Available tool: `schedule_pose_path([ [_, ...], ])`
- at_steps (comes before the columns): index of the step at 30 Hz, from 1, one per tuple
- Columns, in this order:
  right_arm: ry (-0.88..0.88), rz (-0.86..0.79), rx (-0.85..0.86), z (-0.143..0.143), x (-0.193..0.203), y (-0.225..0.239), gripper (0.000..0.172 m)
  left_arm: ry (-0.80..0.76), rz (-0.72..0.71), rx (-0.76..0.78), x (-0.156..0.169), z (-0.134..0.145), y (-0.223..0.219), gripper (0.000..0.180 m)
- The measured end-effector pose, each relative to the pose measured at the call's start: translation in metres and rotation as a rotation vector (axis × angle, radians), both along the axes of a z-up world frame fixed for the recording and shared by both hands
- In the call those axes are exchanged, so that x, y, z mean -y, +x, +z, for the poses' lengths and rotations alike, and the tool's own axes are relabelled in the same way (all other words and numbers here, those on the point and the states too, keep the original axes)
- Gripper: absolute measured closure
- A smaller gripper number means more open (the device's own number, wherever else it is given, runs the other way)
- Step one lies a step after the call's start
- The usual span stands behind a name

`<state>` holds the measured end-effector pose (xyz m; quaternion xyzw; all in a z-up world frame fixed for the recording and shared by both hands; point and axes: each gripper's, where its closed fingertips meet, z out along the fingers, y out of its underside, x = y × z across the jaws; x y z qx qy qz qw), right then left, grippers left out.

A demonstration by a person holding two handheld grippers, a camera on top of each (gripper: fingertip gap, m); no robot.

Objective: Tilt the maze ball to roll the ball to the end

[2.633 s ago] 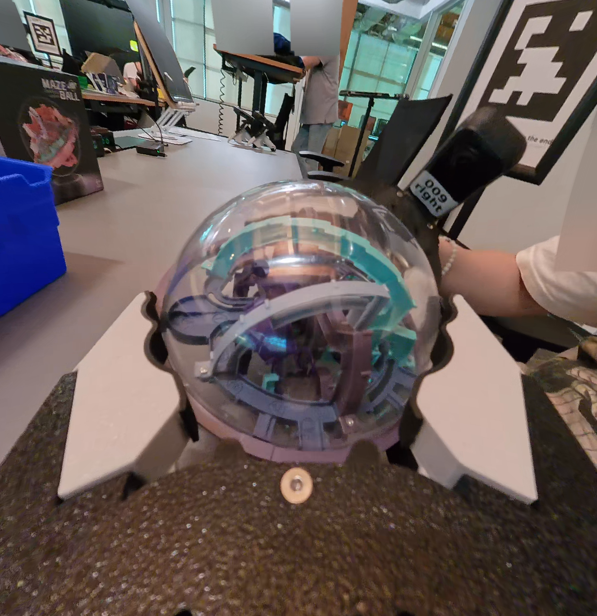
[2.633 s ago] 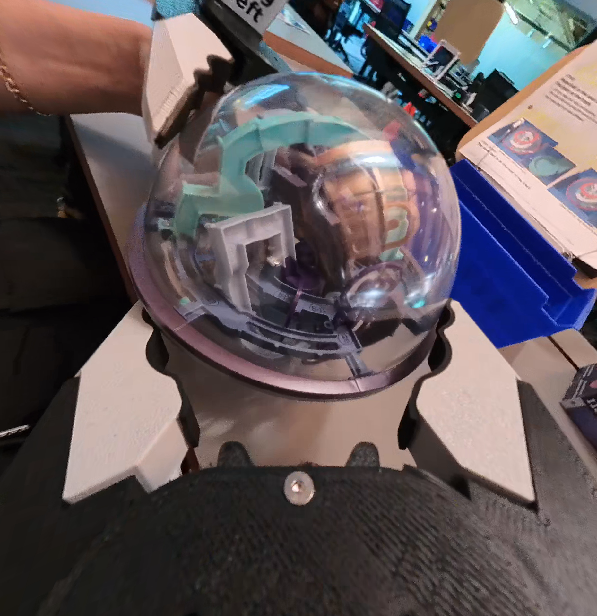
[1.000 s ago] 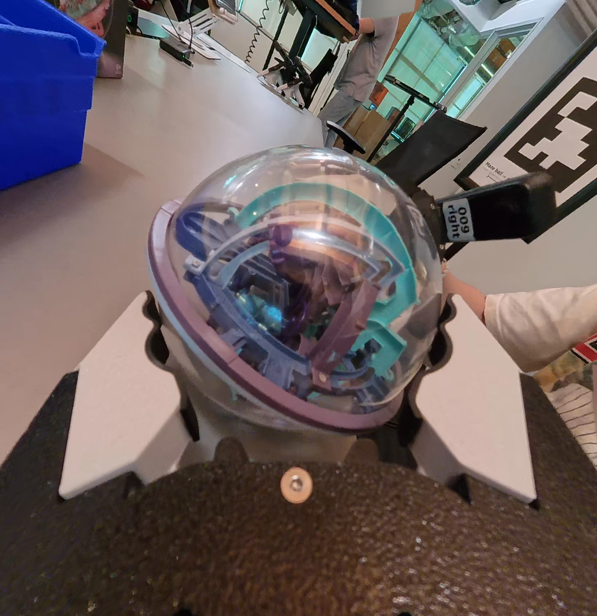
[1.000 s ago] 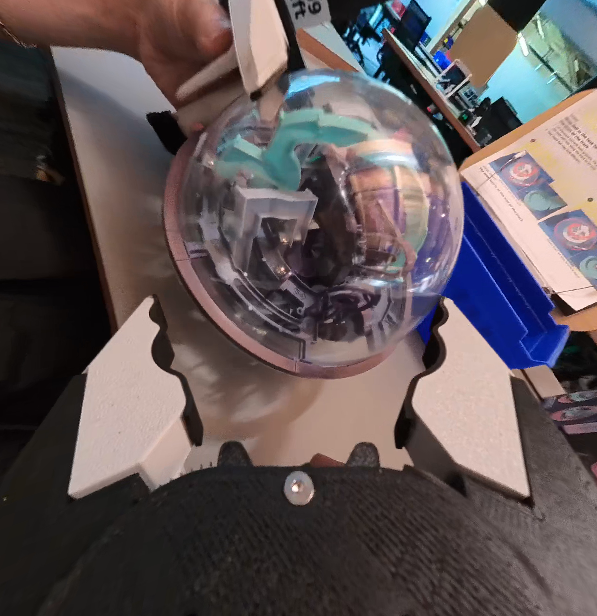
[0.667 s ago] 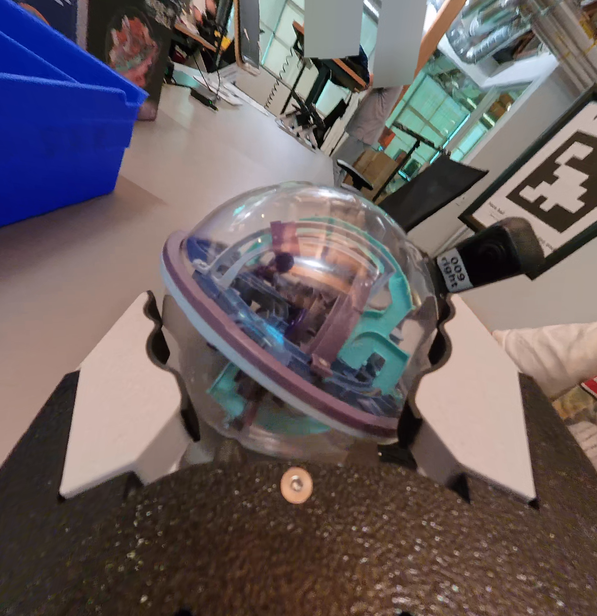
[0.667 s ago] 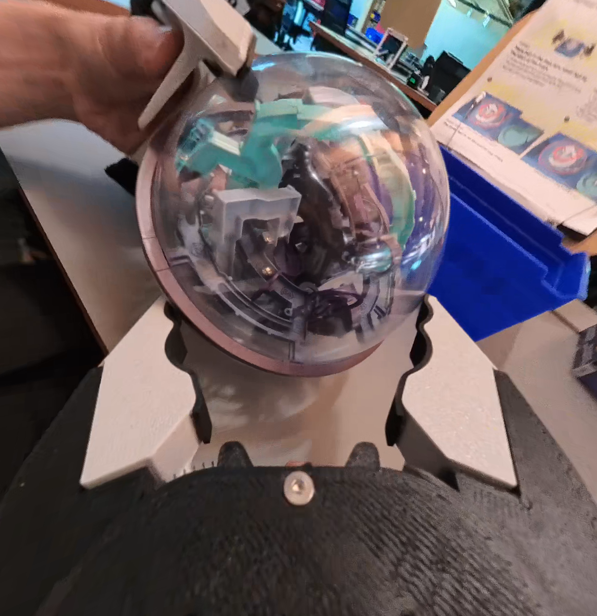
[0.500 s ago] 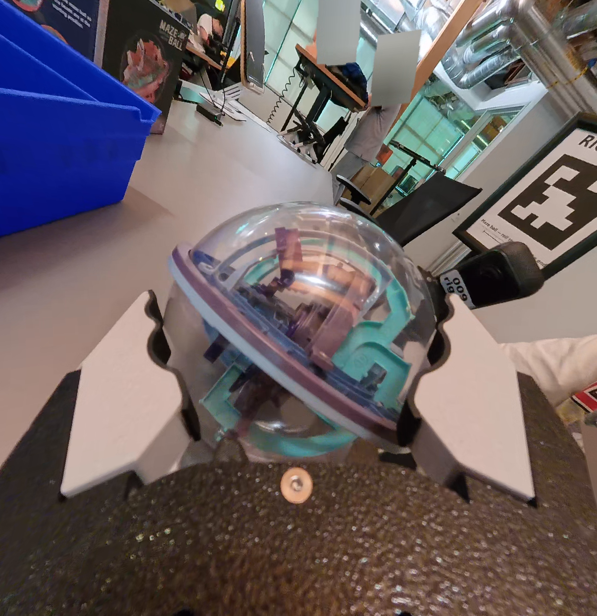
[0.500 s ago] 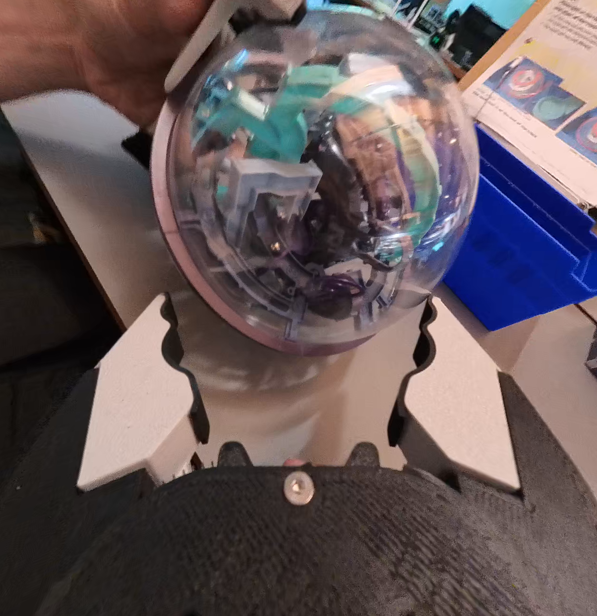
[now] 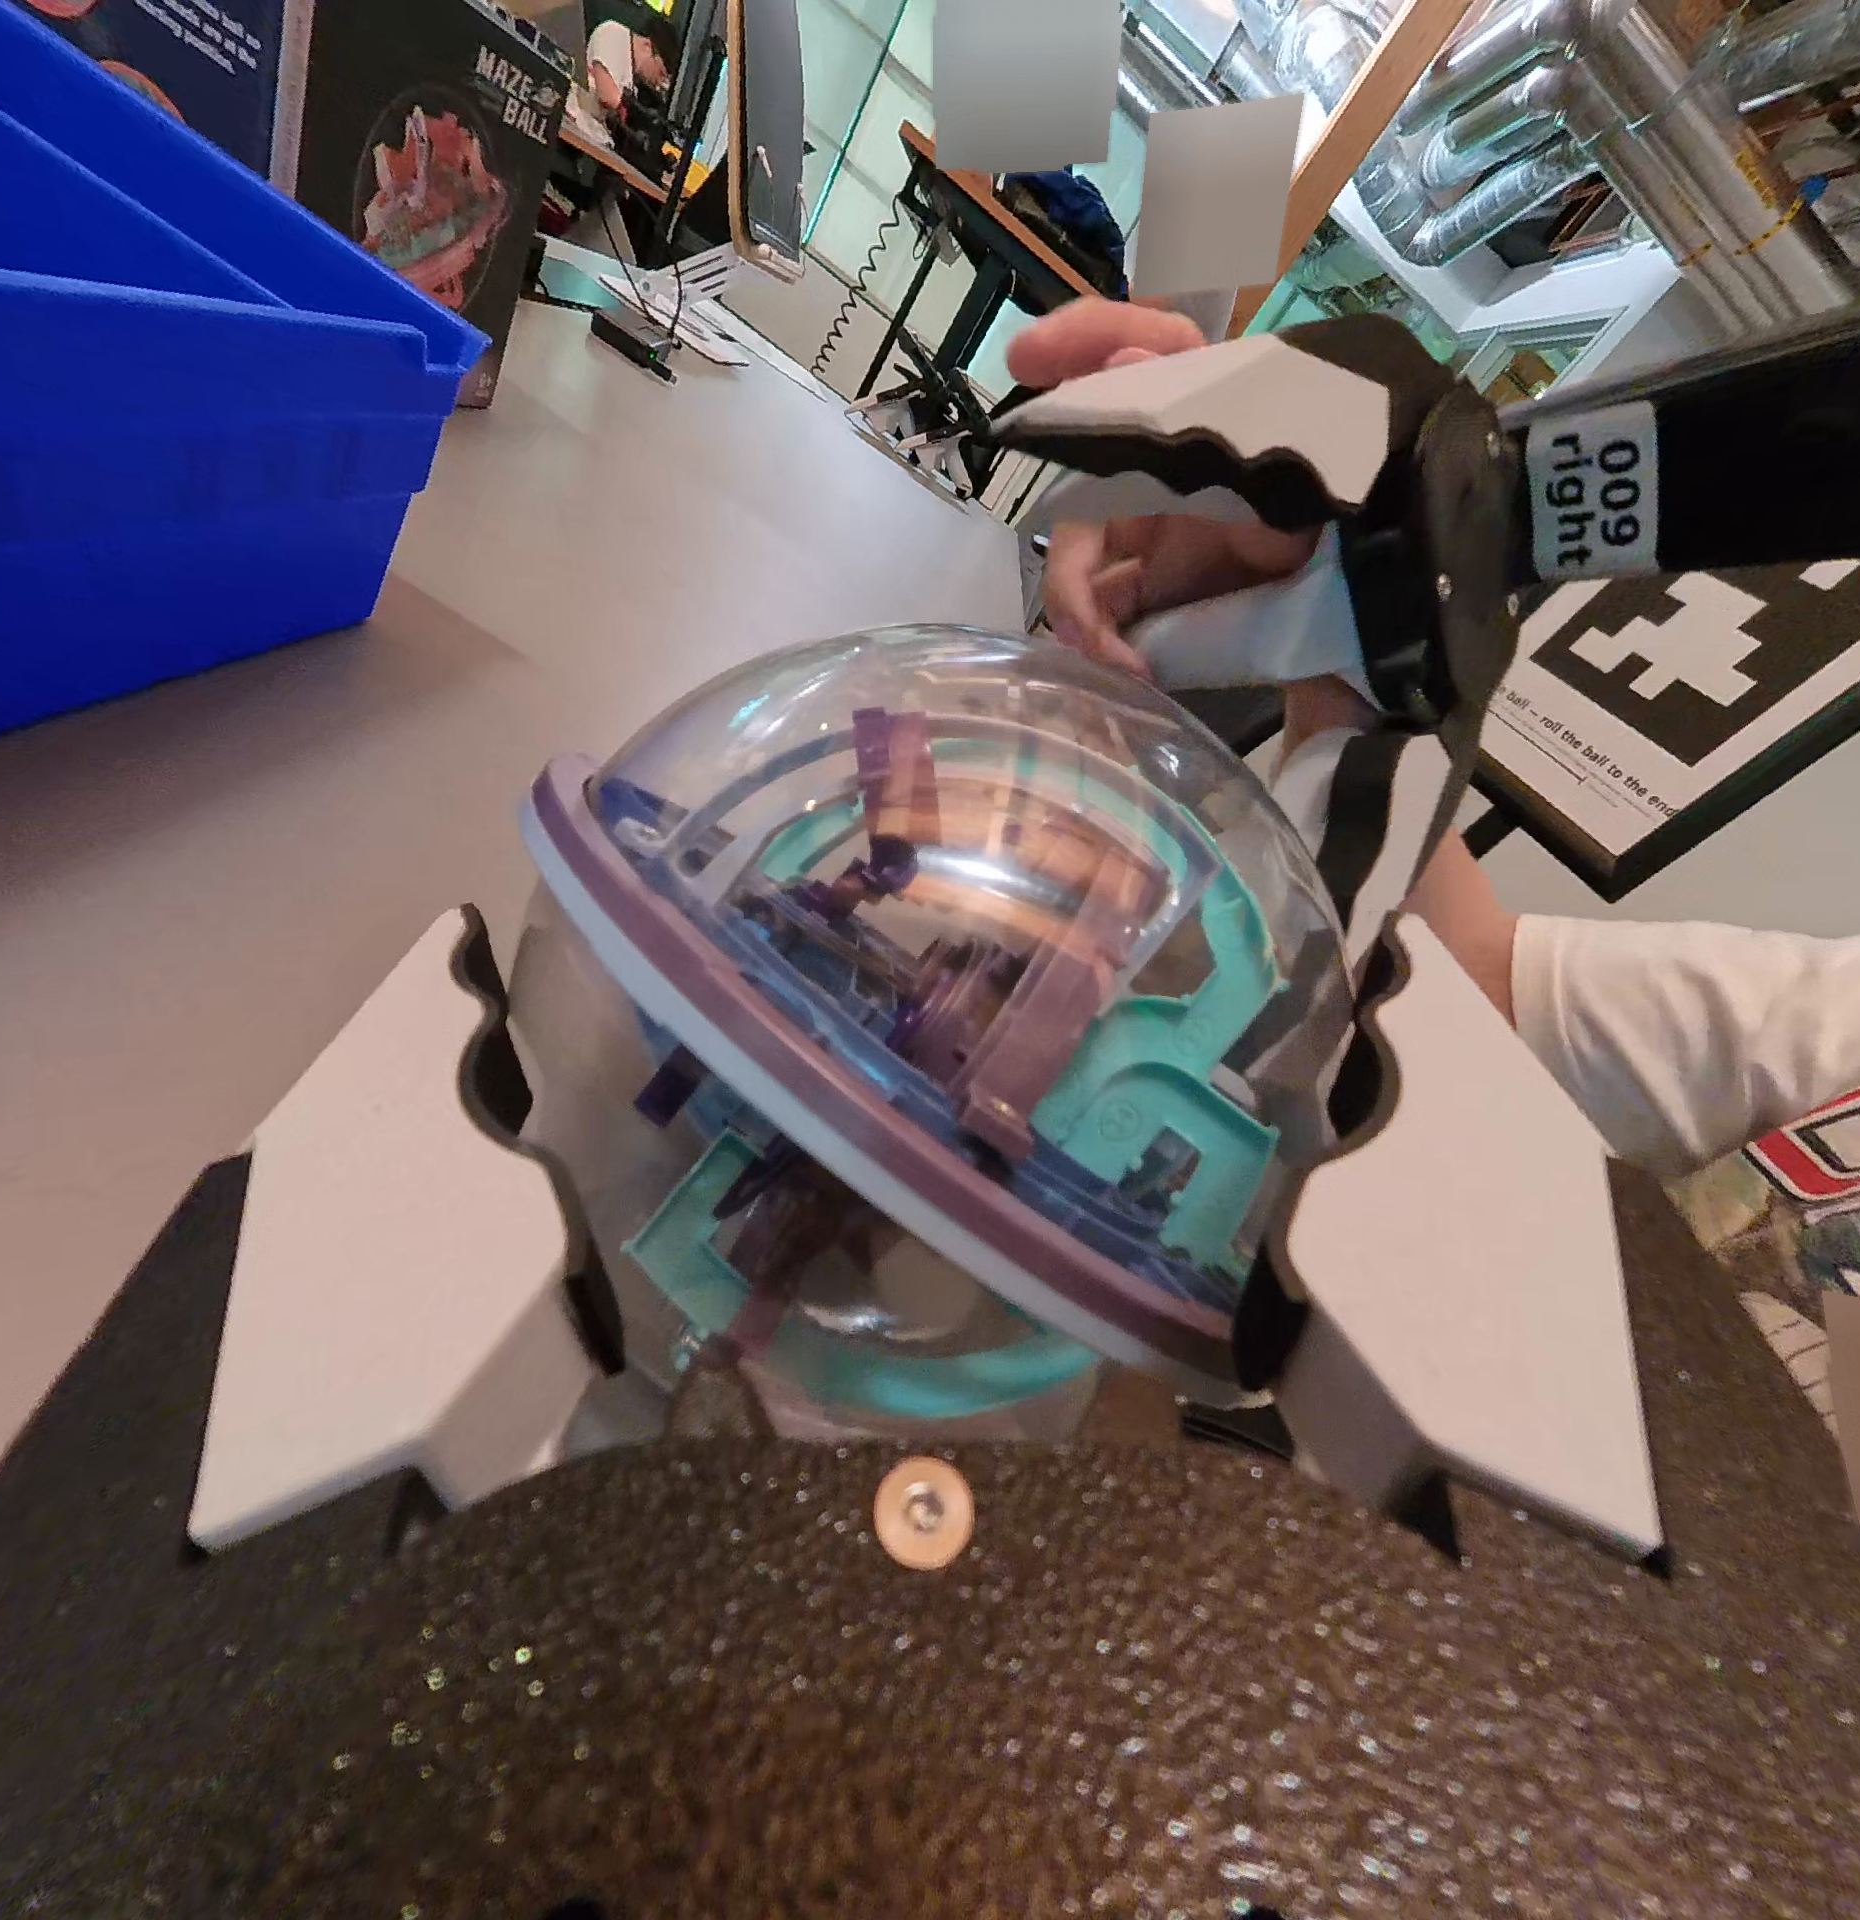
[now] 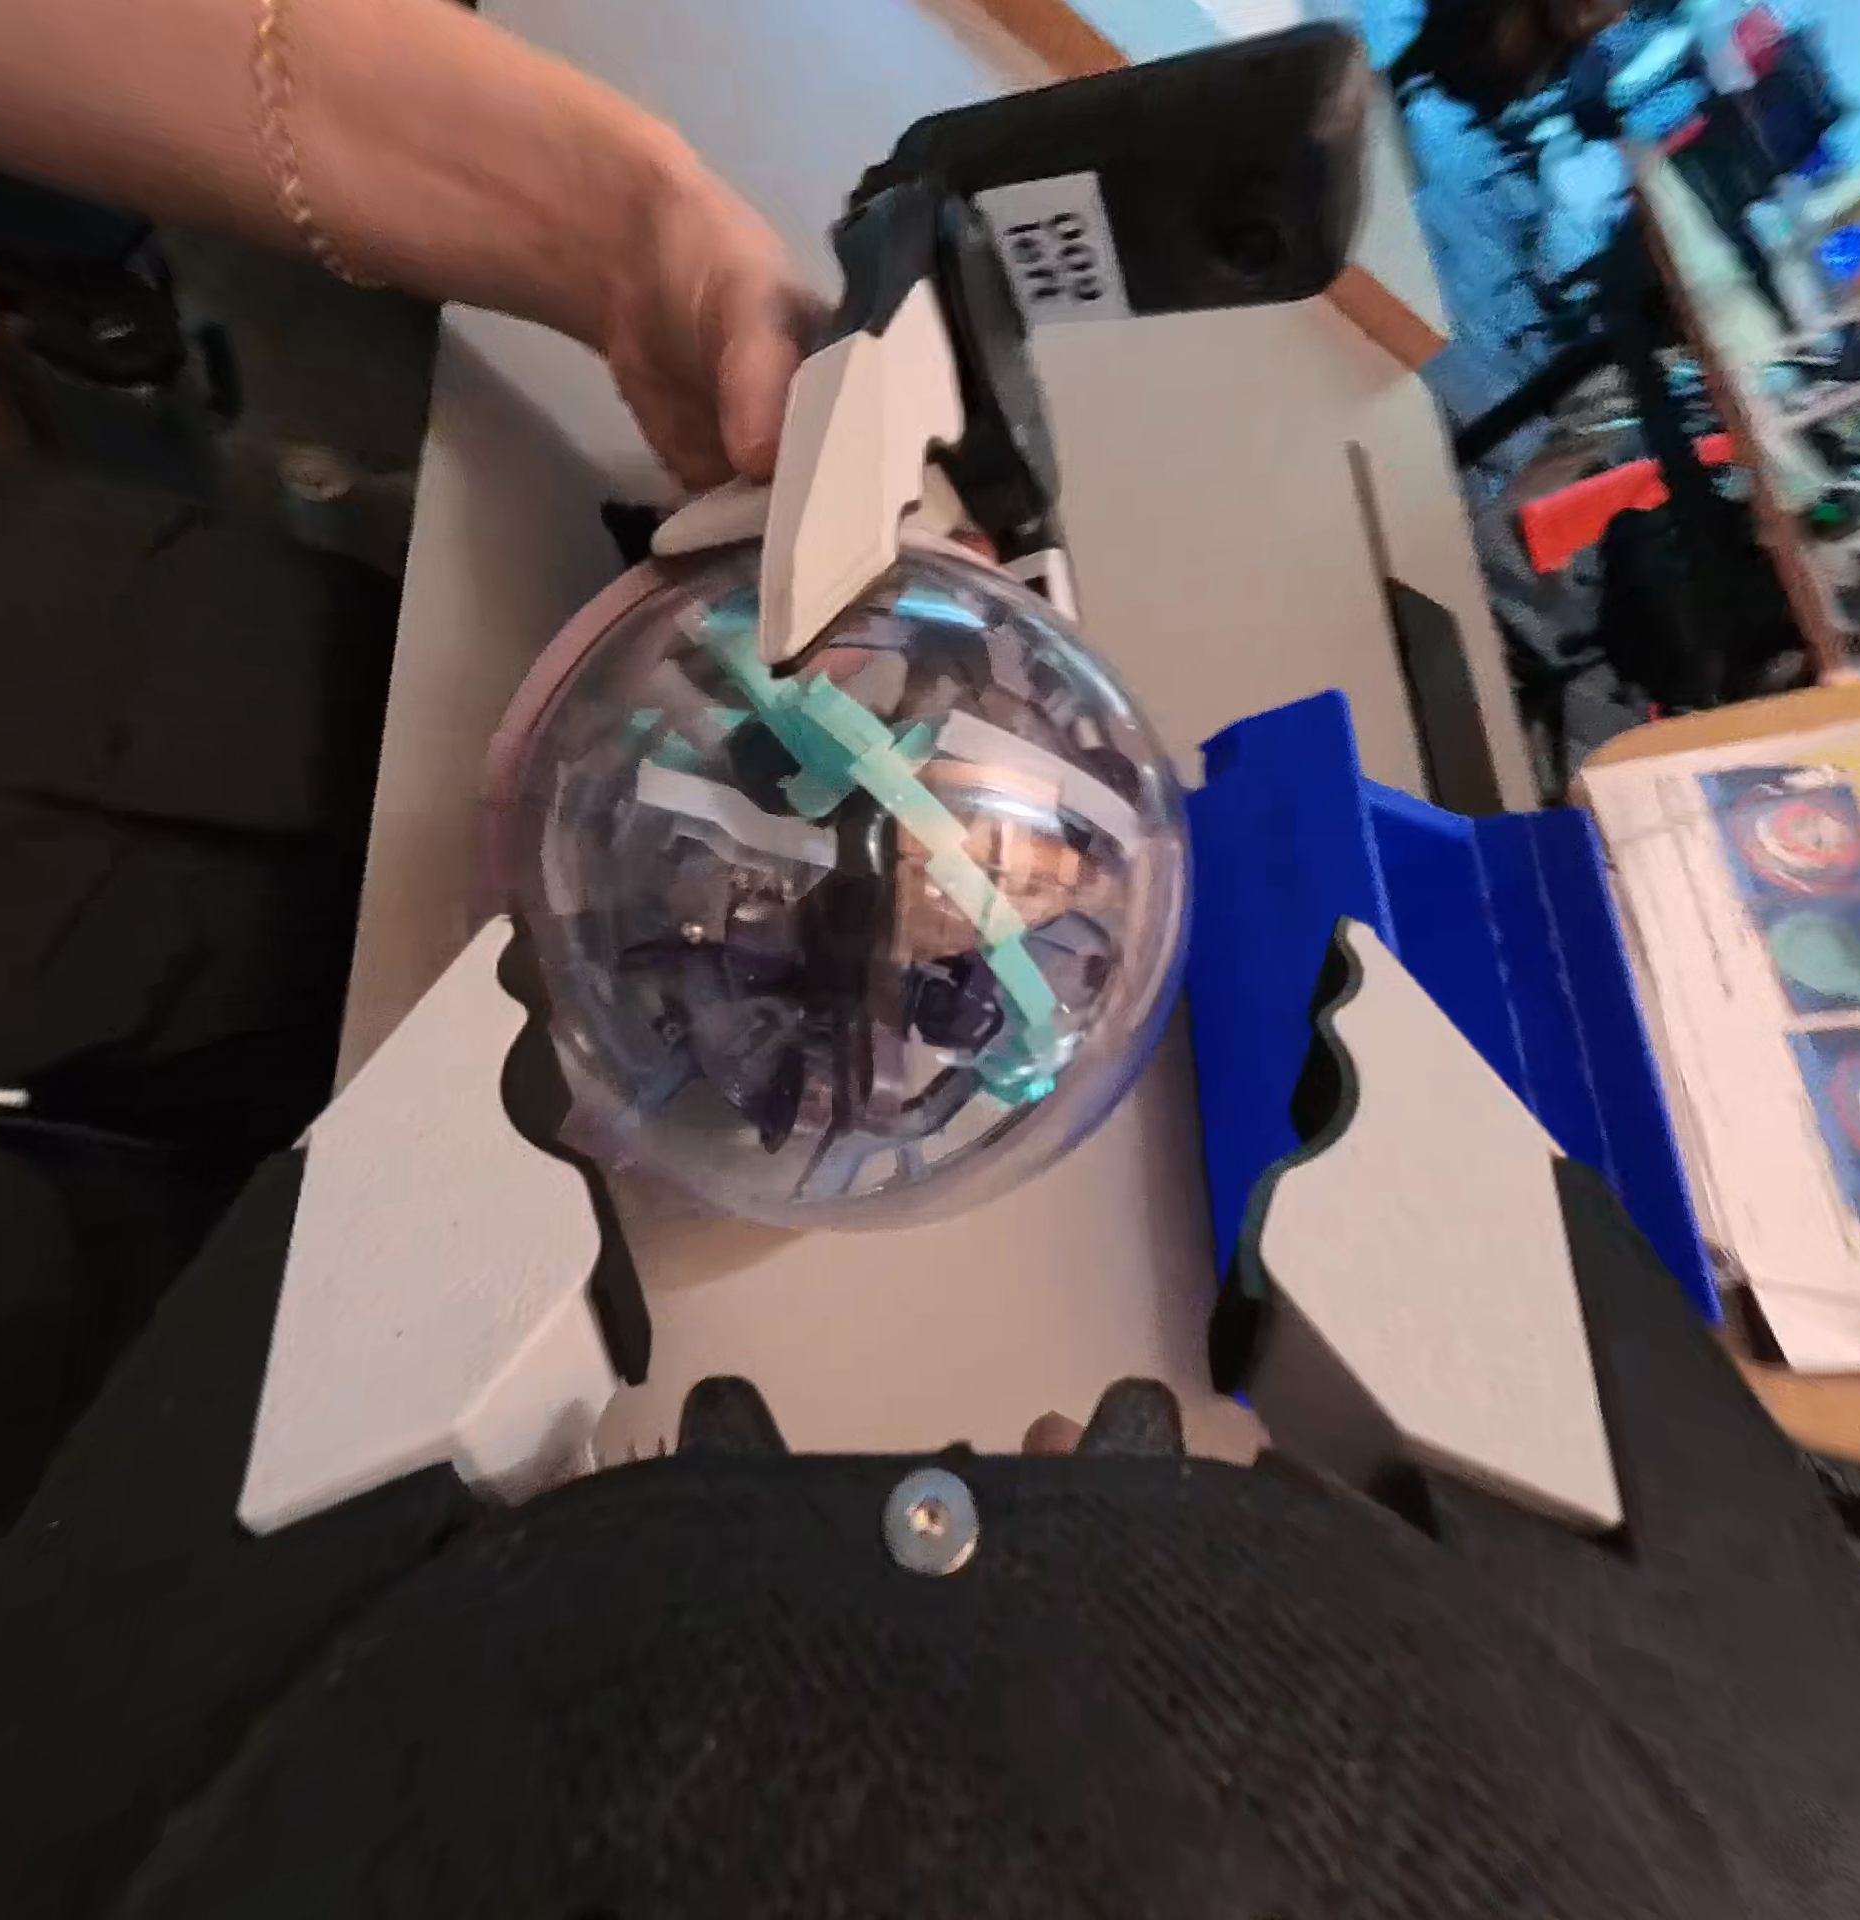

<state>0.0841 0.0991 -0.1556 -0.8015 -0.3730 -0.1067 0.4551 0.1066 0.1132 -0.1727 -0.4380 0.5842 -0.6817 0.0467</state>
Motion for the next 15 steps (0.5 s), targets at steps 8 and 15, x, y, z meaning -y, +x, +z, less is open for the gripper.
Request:
schedule_pose_path([
  [8, -0.173, 0.056, 0.083, -0.044, -0.012, 0.001, 0.019, -0.003, 0.008, 0.007, -0.007, 0.002, -0.001, 0.030],
  [15, -0.055, -0.154, -0.077, -0.041, -0.012, 0.003, 0.019, -0.042, 0.083, 0.043, -0.018, 0.010, 0.005, 0.042],
])
